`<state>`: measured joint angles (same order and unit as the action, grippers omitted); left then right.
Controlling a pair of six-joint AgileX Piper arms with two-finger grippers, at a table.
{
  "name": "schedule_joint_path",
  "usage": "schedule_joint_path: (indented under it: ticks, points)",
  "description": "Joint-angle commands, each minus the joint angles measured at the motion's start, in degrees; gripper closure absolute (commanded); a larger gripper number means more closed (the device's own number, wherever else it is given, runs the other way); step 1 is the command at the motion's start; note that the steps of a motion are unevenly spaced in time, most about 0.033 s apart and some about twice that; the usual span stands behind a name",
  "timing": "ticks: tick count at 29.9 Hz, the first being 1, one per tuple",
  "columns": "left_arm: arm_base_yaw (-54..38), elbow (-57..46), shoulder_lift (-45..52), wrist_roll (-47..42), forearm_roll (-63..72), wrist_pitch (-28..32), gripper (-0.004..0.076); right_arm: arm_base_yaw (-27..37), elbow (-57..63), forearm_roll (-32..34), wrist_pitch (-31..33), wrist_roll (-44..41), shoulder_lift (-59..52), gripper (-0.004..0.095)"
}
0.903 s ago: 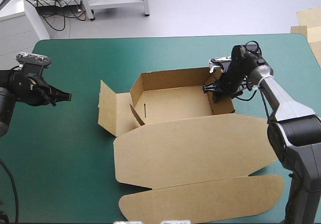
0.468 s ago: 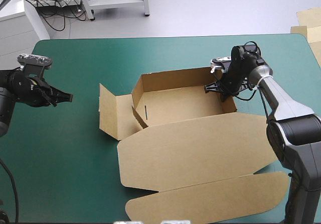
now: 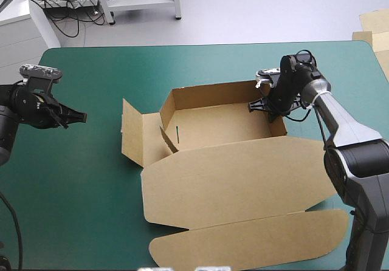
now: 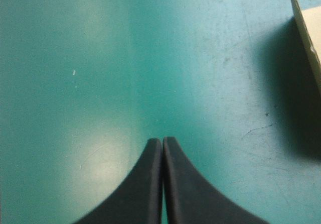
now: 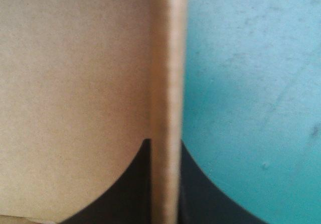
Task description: Fold the box
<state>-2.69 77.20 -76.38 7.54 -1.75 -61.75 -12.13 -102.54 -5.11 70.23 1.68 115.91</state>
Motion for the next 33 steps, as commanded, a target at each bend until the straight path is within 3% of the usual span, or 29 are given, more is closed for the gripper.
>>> schedule_joint_path:
  ticks: [1, 5, 8, 13, 16, 19, 25, 30, 33]
  points:
    - [-0.01, 1.77, 1.51, -0.81, -1.16, 2.58, 0.0732, 0.41, -1.3, -2.7, 1.59, 2.32, -6.23, 0.0923]
    - [-0.01, 1.77, 1.42, -0.81, -0.8, 2.67, 0.0709, 2.15, -1.3, -3.48, 1.69, 3.28, -9.61, 0.0925]
    - [-0.01, 1.77, 0.79, -0.81, -0.8, 2.45, 0.0645, 6.57, -1.3, -8.76, 1.68, 4.88, -12.95, 0.0928]
    - [-0.01, 1.77, -1.19, -1.09, 1.12, 0.45, 0.0436, 14.95, -1.3, -19.58, 1.68, 8.75, -18.82, 0.0928]
    - [-0.01, 1.77, -2.46, -1.21, 4.38, 0.5, 0.0287, 18.01, -1.3, -19.56, 1.68, 9.15, -22.23, 0.0928]
    - [-0.01, 1.77, -3.97, -1.21, 8.13, 1.76, 0.02, 19.73, -1.3, -20.69, 1.68, 9.28, -25.28, 0.0928]
    - [-0.01, 1.77, -8.34, -1.21, 21.18, 1.47, 0.0187, 20.59, 1.81, -28.58, 1.68, 10.7, -28.48, 0.0928]
    - [-0.01, 1.77, -12.45, -0.09, 39.16, -1.89, 0.0189, 20.59, 6.73, -28.6, 1.68, 12.18, -28.88, 0.0928]
    - [-0.01, 1.77, -14.15, 7.22, 49.24, -4.87, 0.0189, 20.59, 10.89, -29.33, 1.68, 14.73, -28.88, 0.0928]
